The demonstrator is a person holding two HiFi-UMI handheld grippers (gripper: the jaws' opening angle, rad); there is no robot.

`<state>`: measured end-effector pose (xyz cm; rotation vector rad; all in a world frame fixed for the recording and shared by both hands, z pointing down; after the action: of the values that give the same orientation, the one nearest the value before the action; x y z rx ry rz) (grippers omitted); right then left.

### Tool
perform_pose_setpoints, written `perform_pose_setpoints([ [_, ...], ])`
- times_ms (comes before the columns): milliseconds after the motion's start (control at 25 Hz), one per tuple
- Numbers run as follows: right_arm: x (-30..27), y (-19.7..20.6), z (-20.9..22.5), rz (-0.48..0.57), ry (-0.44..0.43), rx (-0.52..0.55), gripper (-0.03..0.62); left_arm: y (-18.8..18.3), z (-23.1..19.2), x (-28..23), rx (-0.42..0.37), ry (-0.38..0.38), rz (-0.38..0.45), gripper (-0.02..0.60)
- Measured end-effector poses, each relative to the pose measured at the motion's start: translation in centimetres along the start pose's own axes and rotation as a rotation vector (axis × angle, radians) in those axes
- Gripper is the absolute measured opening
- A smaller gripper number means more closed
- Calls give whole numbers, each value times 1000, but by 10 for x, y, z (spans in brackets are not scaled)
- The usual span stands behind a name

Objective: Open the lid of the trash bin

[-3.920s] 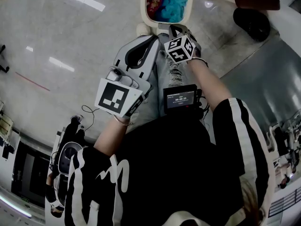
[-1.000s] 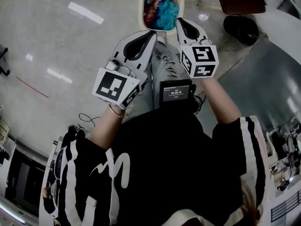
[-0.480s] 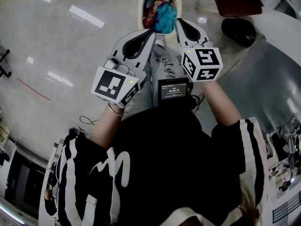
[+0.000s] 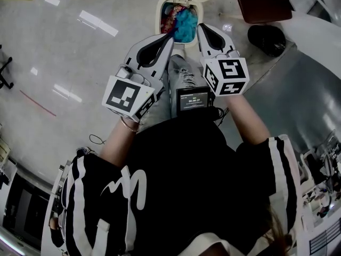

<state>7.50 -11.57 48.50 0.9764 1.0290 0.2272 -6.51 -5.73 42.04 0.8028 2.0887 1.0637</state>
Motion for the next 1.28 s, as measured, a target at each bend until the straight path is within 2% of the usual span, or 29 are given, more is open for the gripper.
perform_pose_setpoints([
  [520,20,-27,-1,30,9,-9,3,-28,5,4,-35,9,33,8],
  [1280,40,-58,-23,83,-26,11,3,-56,13,17,-74,16,65,8],
])
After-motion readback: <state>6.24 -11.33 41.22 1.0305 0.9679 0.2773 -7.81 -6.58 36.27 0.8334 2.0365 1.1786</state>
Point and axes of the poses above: the fingertips, and each gripper's own axes: x backward along the fingers, z to its right, y out of its underside, the point moved 6 cm from there along x, backward along the fingers, and after that the axes turned 5 degrees about y, right-handed, at the moved point
